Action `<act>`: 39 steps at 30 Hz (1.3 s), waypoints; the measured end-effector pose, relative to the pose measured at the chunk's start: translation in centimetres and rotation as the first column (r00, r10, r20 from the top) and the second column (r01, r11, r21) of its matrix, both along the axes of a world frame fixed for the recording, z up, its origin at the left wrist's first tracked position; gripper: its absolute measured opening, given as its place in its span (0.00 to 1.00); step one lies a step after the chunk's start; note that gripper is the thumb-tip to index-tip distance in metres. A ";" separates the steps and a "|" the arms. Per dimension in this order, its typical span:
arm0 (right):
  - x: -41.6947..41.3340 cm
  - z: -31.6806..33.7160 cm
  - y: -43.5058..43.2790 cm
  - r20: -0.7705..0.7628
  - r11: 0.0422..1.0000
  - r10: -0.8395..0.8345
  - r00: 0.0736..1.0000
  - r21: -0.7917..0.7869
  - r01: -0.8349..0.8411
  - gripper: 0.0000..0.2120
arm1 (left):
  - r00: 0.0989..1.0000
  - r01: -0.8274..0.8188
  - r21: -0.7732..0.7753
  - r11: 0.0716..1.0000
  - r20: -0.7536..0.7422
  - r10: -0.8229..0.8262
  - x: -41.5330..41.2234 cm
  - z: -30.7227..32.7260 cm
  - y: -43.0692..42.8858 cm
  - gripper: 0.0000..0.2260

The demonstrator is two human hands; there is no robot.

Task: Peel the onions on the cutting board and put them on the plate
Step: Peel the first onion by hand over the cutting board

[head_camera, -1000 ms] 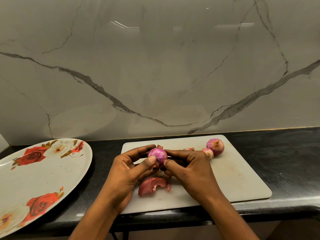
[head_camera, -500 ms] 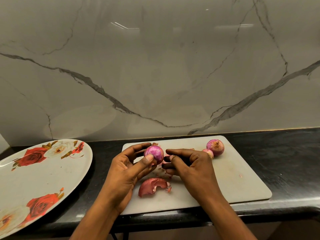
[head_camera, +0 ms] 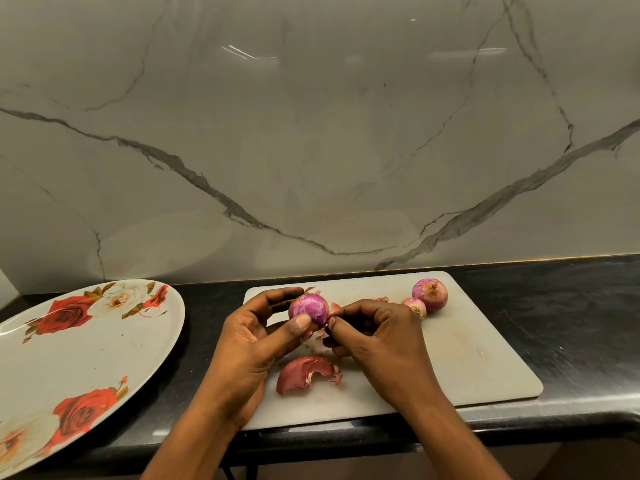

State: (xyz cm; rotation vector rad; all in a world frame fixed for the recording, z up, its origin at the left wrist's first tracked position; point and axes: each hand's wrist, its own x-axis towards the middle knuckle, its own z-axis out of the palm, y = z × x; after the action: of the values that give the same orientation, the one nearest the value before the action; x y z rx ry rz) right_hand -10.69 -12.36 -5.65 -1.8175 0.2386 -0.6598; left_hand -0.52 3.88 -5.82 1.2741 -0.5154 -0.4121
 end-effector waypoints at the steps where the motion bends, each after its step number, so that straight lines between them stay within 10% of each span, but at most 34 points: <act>1: 0.0 0.0 0.0 0.000 1.000 0.000 1.000 0.003 0.000 0.09 | 1.000 0.006 -0.002 1.000 -0.005 -0.006 0.0 0.0 0.0 0.21; 39: -0.1 0.6 -0.1 0.051 0.988 0.057 0.997 0.143 -0.064 0.15 | 0.990 0.078 -0.047 0.996 -0.114 -0.083 0.5 -0.2 0.0 0.18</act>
State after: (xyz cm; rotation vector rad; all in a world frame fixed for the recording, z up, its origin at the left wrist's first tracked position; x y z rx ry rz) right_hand -10.78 -12.46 -5.08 -1.6622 0.1941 -0.6258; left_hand -0.02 3.83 -5.97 1.1834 -0.4753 -0.5368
